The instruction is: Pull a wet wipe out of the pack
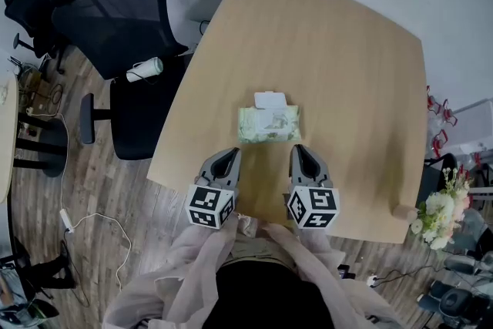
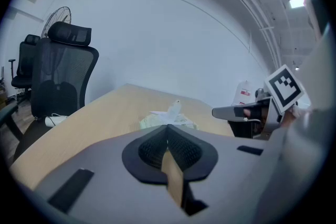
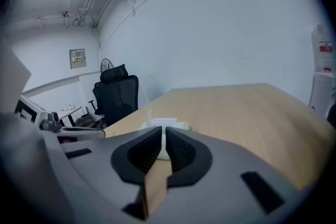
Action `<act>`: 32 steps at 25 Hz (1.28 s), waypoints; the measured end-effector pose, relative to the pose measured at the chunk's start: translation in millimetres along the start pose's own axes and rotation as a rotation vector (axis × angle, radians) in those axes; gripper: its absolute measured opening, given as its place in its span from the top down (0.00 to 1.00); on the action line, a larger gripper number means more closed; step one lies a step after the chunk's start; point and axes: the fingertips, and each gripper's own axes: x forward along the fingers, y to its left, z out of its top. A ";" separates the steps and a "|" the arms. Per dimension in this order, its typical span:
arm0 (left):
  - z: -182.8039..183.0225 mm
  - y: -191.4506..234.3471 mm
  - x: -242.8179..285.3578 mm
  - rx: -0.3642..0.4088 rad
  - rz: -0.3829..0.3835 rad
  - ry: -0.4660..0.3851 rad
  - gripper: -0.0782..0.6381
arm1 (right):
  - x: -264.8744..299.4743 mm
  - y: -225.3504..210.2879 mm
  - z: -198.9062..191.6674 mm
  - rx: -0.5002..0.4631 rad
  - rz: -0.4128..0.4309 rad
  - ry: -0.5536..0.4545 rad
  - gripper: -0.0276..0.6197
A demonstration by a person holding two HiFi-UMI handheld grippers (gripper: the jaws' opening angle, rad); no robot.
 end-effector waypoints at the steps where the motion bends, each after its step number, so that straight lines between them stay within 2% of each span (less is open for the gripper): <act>1: 0.3 0.8 2.1 0.000 0.001 0.001 0.88 | 3.2 -0.5 0.7 -0.001 0.005 0.002 0.93; 4: 0.6 3.2 6.0 -0.004 0.006 0.003 0.88 | 12.0 -0.6 2.4 -0.006 0.019 0.012 0.86; 20: -6.2 17.1 24.7 -0.018 0.043 0.030 0.88 | 54.8 9.8 2.7 -0.047 0.134 0.052 0.78; 32: -11.9 29.5 37.3 -0.015 0.059 0.060 0.88 | 84.6 16.4 -13.1 -0.095 0.172 0.119 0.74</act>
